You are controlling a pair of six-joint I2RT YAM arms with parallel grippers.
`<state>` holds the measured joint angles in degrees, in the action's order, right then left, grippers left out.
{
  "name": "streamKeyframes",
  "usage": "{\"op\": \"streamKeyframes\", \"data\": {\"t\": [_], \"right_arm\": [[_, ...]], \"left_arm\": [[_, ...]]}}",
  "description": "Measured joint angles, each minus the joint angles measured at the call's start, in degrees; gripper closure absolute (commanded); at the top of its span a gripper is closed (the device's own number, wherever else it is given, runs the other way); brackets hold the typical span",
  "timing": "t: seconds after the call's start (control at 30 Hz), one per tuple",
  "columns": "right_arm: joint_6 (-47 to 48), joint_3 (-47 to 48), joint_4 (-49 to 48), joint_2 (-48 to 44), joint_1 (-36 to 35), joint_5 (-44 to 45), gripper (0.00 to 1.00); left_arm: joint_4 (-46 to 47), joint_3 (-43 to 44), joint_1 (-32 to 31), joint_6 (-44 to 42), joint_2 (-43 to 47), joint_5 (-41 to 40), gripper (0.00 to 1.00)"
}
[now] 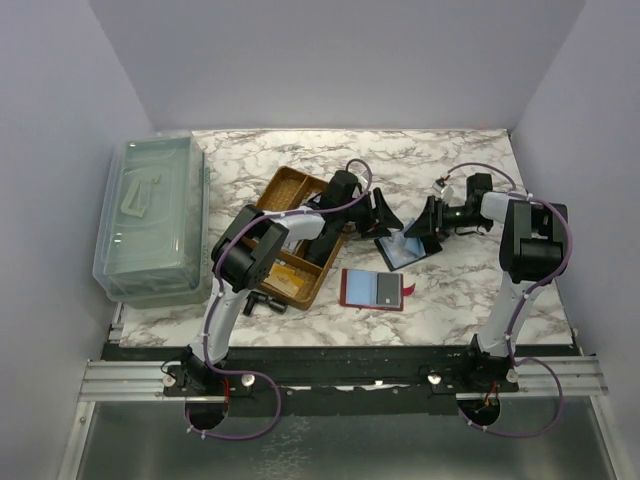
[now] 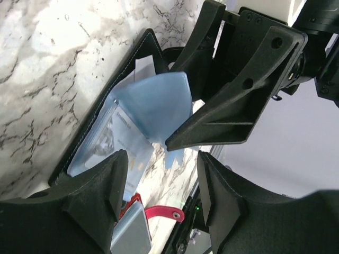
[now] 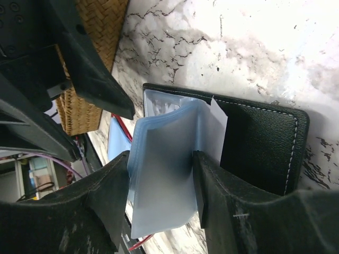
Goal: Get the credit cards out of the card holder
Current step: Remove the credit card from the card holder.
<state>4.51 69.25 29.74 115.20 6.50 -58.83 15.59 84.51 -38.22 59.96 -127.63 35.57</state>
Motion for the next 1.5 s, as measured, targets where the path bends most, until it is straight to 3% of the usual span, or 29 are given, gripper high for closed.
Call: {"op": "streamKeyframes", "data": {"t": [0.23,0.37,0.5,0.73,0.97,1.17,1.5], "right_arm": [[-0.11,0.5,0.76,1.38,1.11,-2.16,0.45],[-0.09,1.31,1.49,1.38,2.36,-2.21,0.37],[0.04,1.99,1.99,1.38,3.41,-2.05,0.35],[1.2,2.8,3.08,-1.31,4.13,5.92,0.44],[6.34,2.69,1.88,-12.0,4.39,14.14,0.5],[13.73,0.9,0.76,-19.63,4.17,6.78,0.53],[15.41,-3.32,0.76,-14.1,-5.07,6.95,0.46]], "left_arm": [[1.11,4.22,-0.83,1.97,-4.59,1.11,0.43],[1.18,5.07,-1.11,3.3,-6.8,1.75,0.44],[1.51,7.23,-1.29,4.11,-8.15,2.58,0.45],[1.53,11.19,-1.99,5.18,-10.86,3.1,0.45],[1.73,12.46,-2.43,5.16,-11.89,3.3,0.45],[0.11,3.06,-2.34,0.44,-4.17,-2.6,0.42],[-3.26,-9.62,-1.86,-6.45,14.51,-13.55,0.42]]}}
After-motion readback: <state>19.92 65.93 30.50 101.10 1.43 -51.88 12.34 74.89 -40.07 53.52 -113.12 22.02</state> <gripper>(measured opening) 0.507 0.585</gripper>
